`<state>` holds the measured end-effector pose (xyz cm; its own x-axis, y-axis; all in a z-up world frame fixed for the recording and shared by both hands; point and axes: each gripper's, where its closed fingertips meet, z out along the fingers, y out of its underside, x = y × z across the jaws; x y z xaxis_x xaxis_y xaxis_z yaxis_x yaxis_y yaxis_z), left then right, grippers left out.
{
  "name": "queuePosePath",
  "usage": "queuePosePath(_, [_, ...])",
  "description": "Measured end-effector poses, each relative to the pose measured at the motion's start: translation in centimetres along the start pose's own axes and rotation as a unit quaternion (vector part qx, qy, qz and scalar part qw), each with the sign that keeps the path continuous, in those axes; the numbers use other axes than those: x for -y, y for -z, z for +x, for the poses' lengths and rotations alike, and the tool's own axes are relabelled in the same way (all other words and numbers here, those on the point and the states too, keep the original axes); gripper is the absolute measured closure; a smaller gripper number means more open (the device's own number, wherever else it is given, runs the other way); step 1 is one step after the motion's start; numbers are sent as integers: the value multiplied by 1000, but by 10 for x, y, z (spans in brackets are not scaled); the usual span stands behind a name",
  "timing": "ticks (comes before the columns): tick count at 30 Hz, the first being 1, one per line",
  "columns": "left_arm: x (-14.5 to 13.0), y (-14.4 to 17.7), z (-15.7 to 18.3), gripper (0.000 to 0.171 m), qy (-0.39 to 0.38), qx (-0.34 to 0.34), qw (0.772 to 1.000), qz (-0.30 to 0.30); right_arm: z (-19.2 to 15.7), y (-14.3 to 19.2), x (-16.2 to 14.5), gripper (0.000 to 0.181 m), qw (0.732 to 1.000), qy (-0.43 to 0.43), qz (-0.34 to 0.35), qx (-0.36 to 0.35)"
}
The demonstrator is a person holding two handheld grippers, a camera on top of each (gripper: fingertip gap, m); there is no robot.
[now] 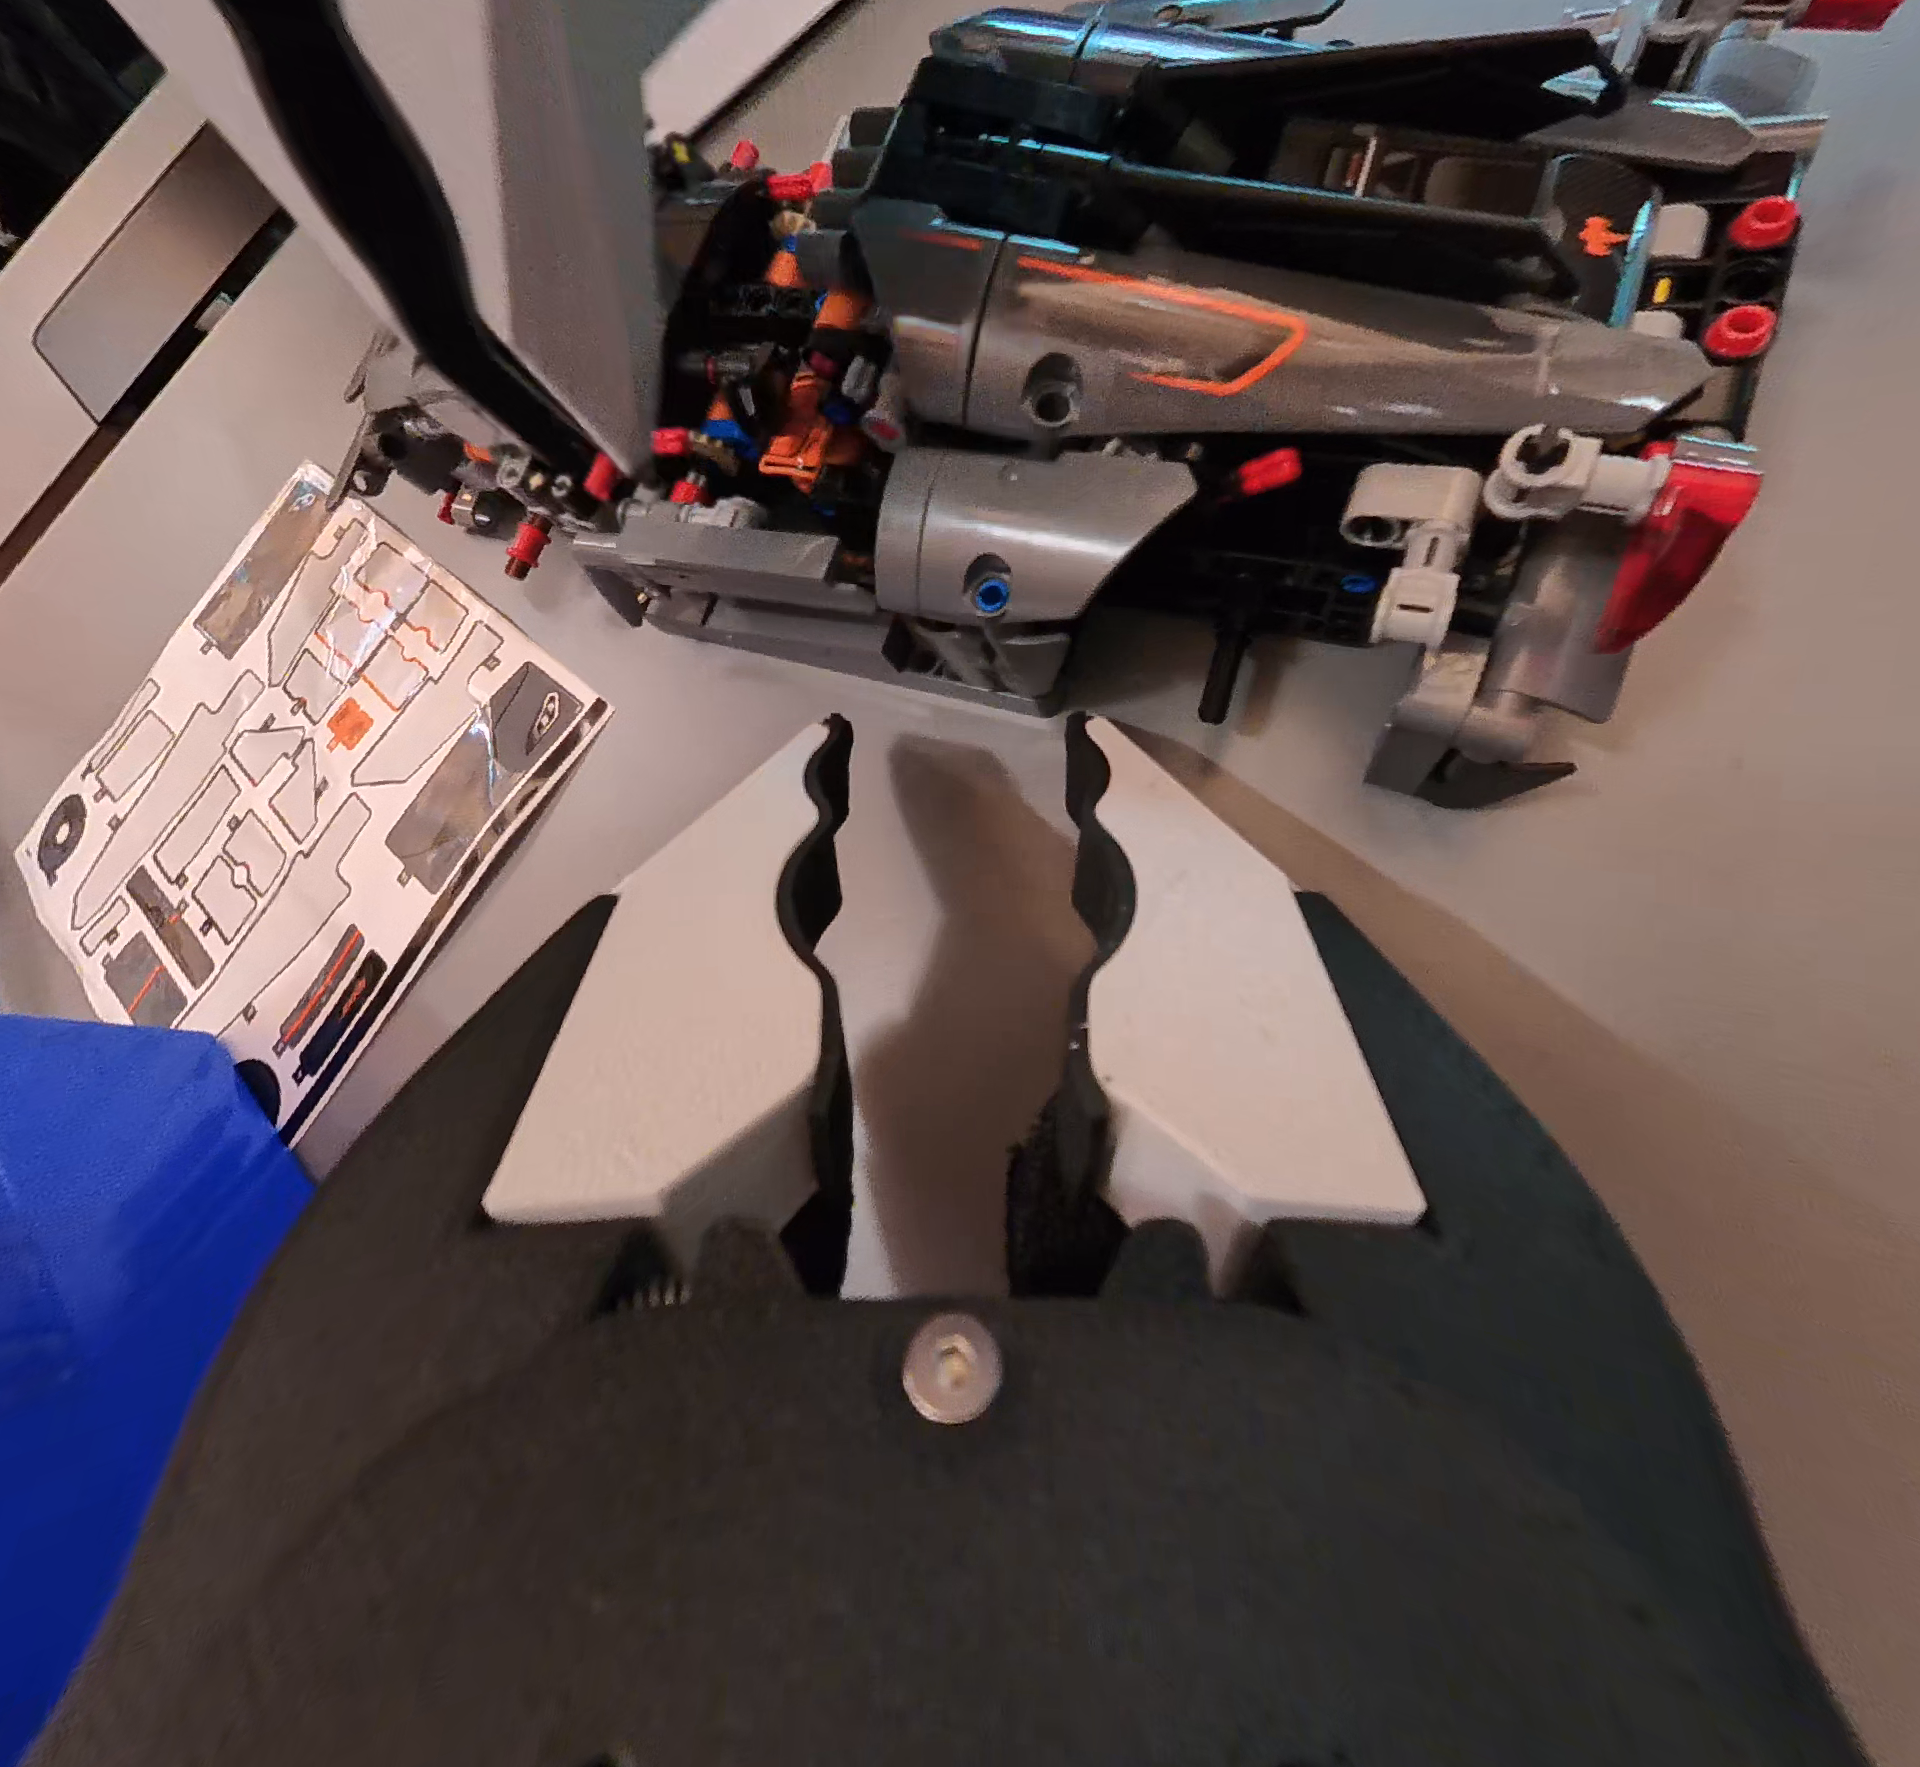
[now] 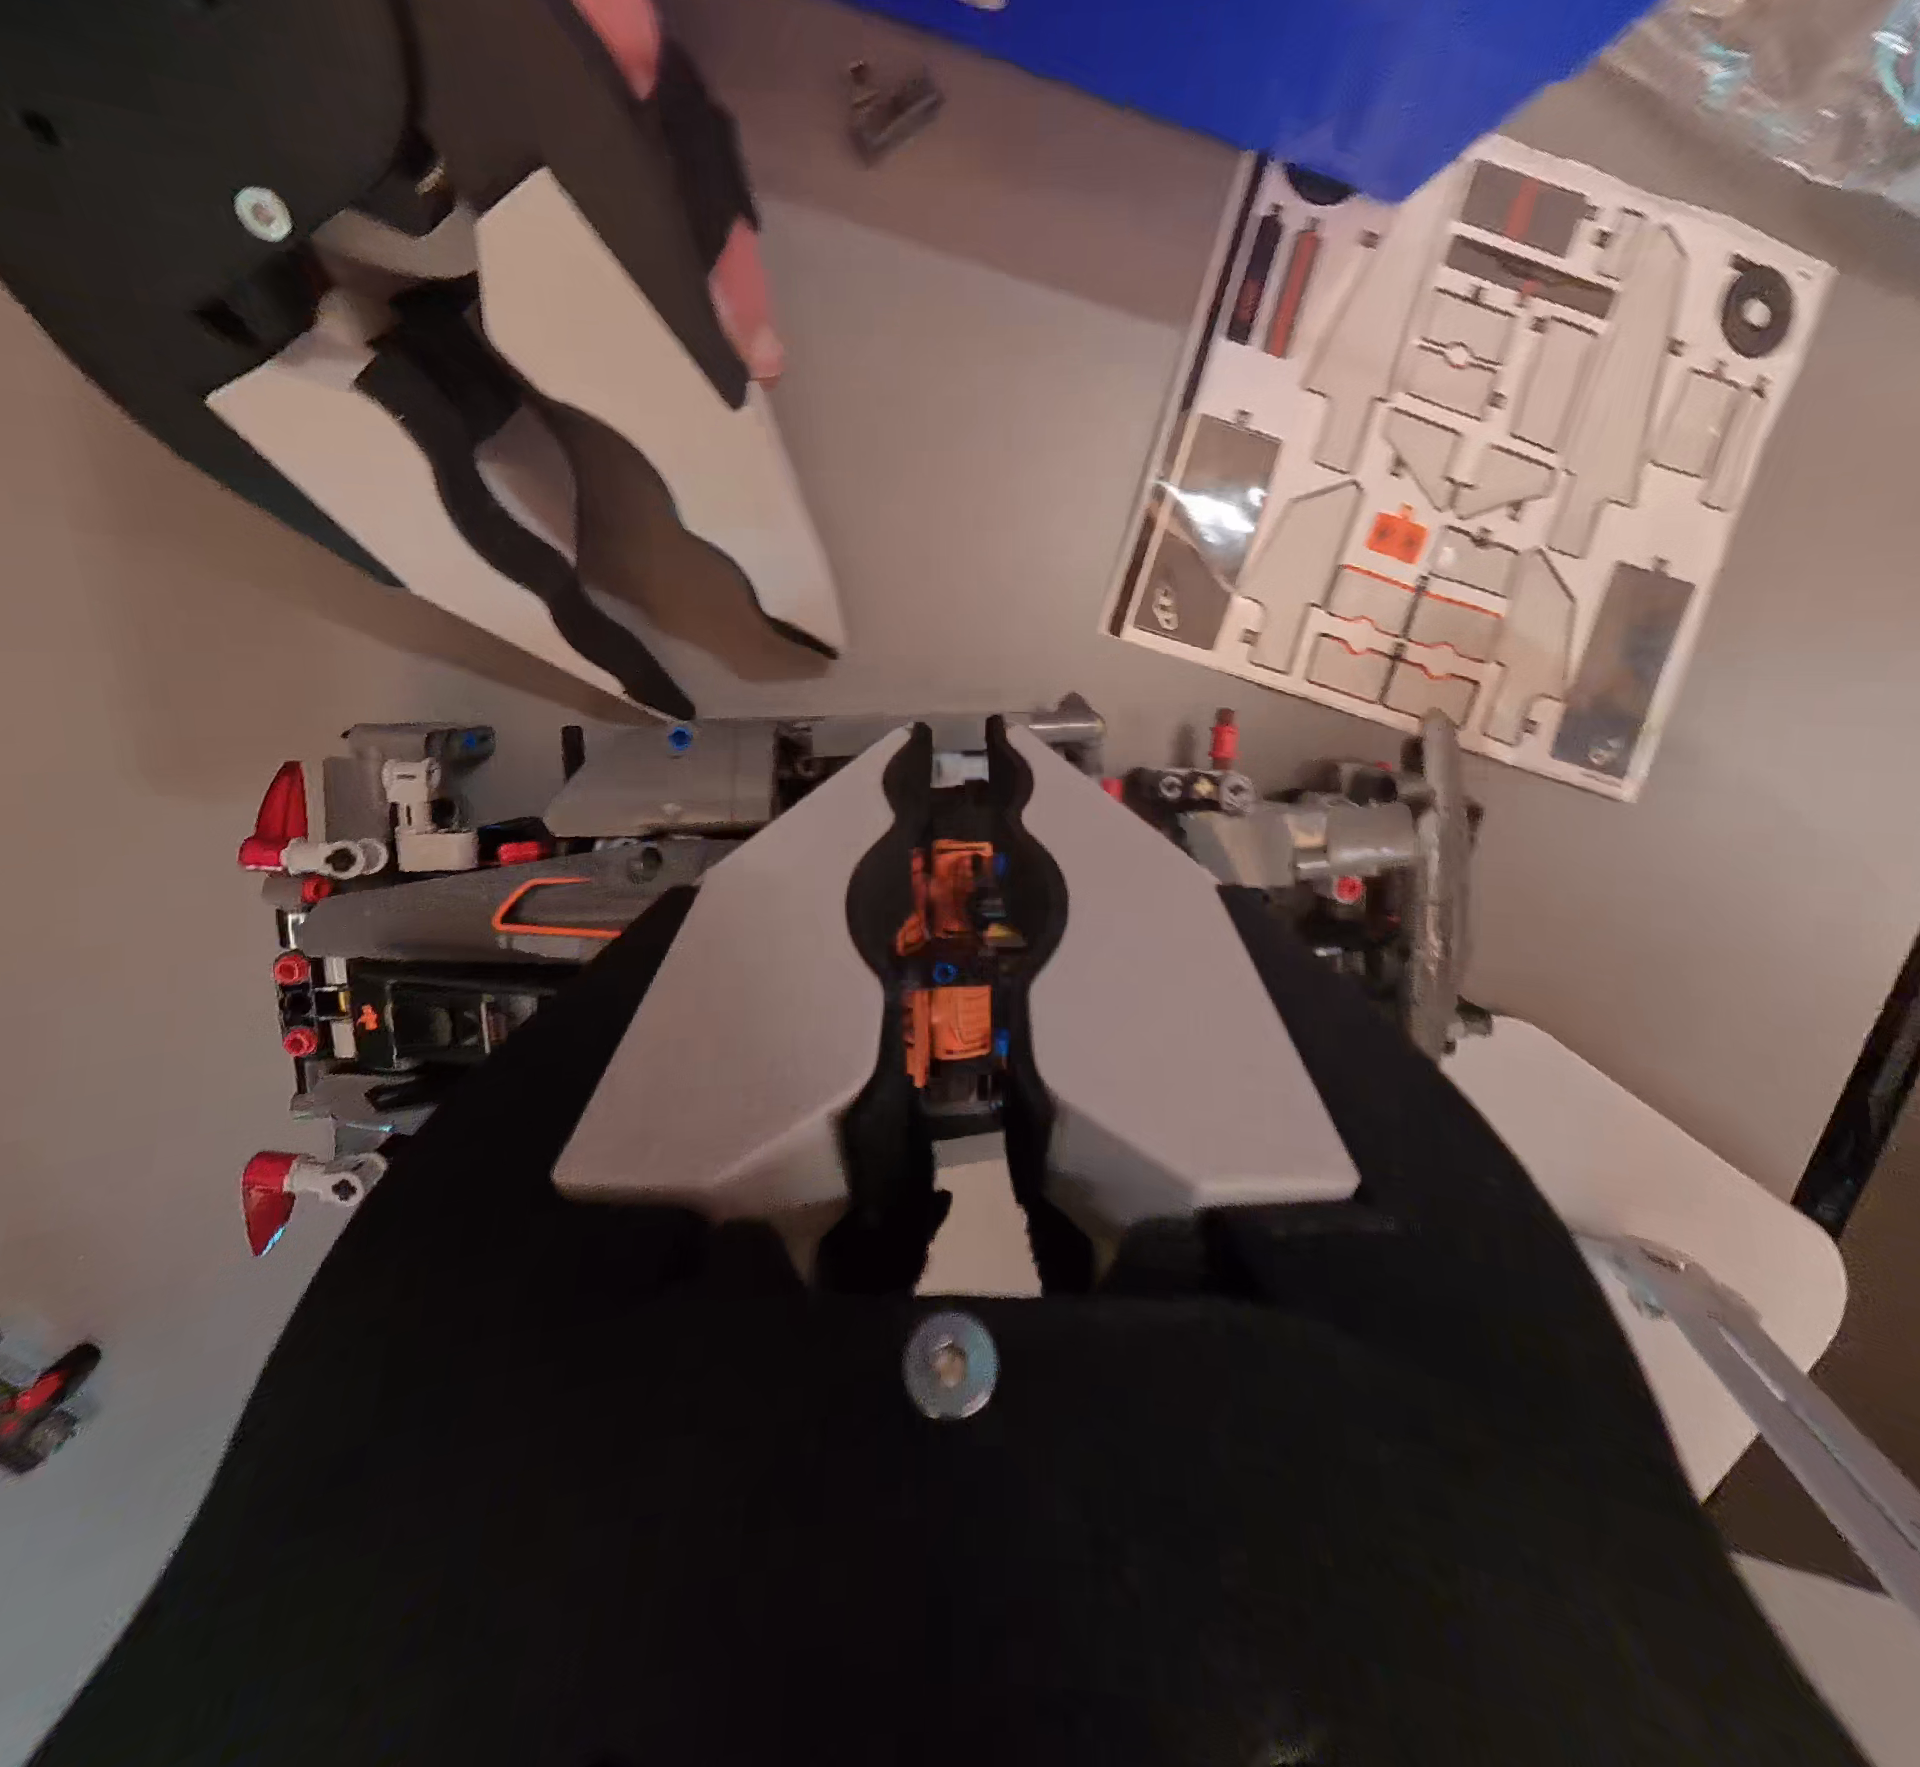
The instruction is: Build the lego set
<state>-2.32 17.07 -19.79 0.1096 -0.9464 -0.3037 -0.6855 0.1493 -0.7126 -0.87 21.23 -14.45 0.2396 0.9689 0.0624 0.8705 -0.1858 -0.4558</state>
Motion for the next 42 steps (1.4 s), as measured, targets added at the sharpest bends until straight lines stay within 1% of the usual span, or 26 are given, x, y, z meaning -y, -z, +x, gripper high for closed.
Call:
queuePosePath(2, [0,0,-2,130,9,3,1000,0,7,8,-2,168,1000,-18,10,-9])
queuePosePath(5, [0,5,-5,125,29,4,1000,8,0,30,-9,165,999,-29,26,-28])
queuePosePath(7, [6,10,-8,122,49,5,998,27,-10,49,-24,162,998,-37,28,-49])
queuePosePath(10, [23,18,-13,119,87,-4,994,69,-30,78,-48,158,995,-63,38,-74])
queuePosePath(11, [24,17,-16,115,102,-4,993,65,-39,85,-54,159,993,-68,48,-79])
queuePosePath(12, [21,14,-23,112,116,8,992,49,-48,90,-61,159,992,-74,53,-83])
queuePosePath(13, [21,13,-24,113,122,4,991,48,-57,93,-70,158,992,-78,54,-87])
queuePosePath(14, [23,14,-20,114,124,-16,991,49,-67,95,-77,158,991,-82,56,-88])
queuePosePath(16, [22,15,-21,111,137,-19,990,40,-85,97,-91,158,990,-91,63,-85])
queuePosePath(19, [26,15,-31,116,162,-6,986,48,-94,101,-102,158,984,-116,92,-96])
queuePosePath(21, [30,12,-36,115,188,-18,981,50,-83,100,-110,154,976,-149,109,-115])
queuePosePath(23, [31,7,-45,116,205,-13,977,51,-63,97,-114,154,966,-182,127,-135])
queuePosePath(25, [32,0,-49,116,236,-22,970,54,-38,89,-119,157,953,-215,146,-155])
queuePosePath(27, [28,-7,-55,114,267,-24,962,49,-21,76,-118,158,945,-239,168,-147])
queuePosePath(28, [28,-10,-54,112,283,-34,957,51,-15,68,-117,157,942,-251,176,-139])
queuePosePath(29, [32,-11,-52,112,297,-53,951,65,-10,59,-116,157,940,-261,181,-128])
queuePosePath(30, [36,-11,-51,113,311,-65,945,78,-6,51,-116,157,938,-268,183,-120])
queuePosePath(32, [37,-13,-47,112,320,-80,941,81,1,37,-115,157,935,-280,189,-111])
queuePosePath(36, [32,-18,-46,113,314,-73,944,66,4,20,-116,160,935,-287,183,-95])
queuePosePath(41, [32,-27,-47,112,310,-68,946,61,2,8,-117,162,938,-285,176,-88])
queuePosePath(42, [32,-28,-47,114,306,-65,948,59,3,8,-116,162,936,-287,183,-86])
